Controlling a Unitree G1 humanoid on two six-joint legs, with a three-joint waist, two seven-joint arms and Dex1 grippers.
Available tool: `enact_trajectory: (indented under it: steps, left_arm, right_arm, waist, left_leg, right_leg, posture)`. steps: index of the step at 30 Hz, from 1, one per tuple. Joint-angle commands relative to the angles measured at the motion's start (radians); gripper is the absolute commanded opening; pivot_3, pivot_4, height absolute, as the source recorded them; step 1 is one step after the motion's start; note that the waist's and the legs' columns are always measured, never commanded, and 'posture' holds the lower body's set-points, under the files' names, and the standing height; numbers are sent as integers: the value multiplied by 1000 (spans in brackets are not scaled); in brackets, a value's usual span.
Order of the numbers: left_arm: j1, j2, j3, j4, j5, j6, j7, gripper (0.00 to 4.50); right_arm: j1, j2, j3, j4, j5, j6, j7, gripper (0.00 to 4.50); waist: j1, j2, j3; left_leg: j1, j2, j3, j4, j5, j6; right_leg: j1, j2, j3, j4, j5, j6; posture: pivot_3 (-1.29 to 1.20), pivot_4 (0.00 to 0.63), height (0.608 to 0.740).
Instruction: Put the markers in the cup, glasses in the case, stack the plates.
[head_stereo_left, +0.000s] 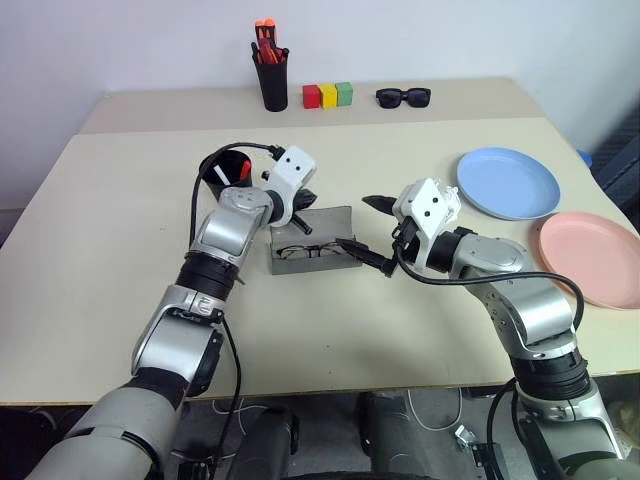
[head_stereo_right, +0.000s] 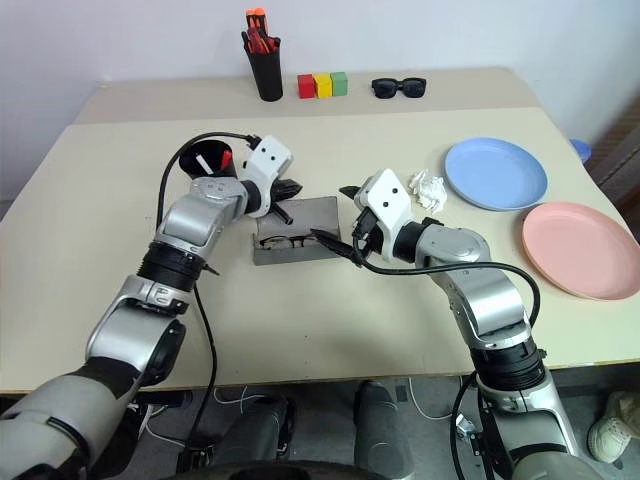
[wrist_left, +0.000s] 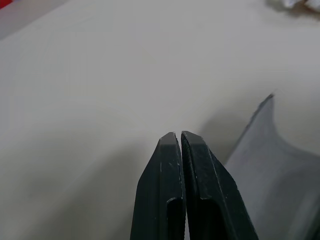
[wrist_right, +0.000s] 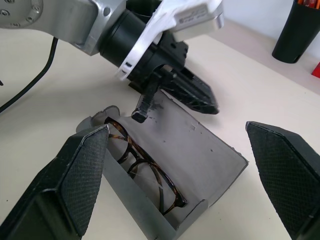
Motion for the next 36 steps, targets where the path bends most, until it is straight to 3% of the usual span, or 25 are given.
enact_trajectory:
  steps: [1,17,29,36]
  left_arm:
    - [-37,28,-39,20,66,-81,20,77]
    - [-50,26,-66,110,156,-198,50,77]
    - [-62,22,-15,27,68,14,-74,77]
    - [-34,31,20,-113,-40,211,-171,77]
  right_arm:
    - [-3,2,-4,-41,5,-20,-8,4500]
    - [4,2,10,-54,5,-15,-20,4500]
    - [-2,7,19,-44,1,-20,-23,4500]
    - [-5,6,26,-36,-8,-28,-23,4500]
  waist:
    - [0,0,0]
    - [0,0,0]
    - [0,0,0]
    - [-2,0,0]
  left_leg:
    - [0,0,0,0,0,0]
    - [0,0,0,0,0,0]
    - [0,0,0,0,0,0]
    - [0,0,0,1,0,0]
  right_leg:
    - [0,0,0,0,0,0]
    - [0,0,0,0,0,0]
    - [0,0,0,1,0,0]
    - [0,0,0,1,0,0]
  posture:
    - [0,150,740]
    - [0,150,740]
    - [0,150,740]
    - [0,150,740]
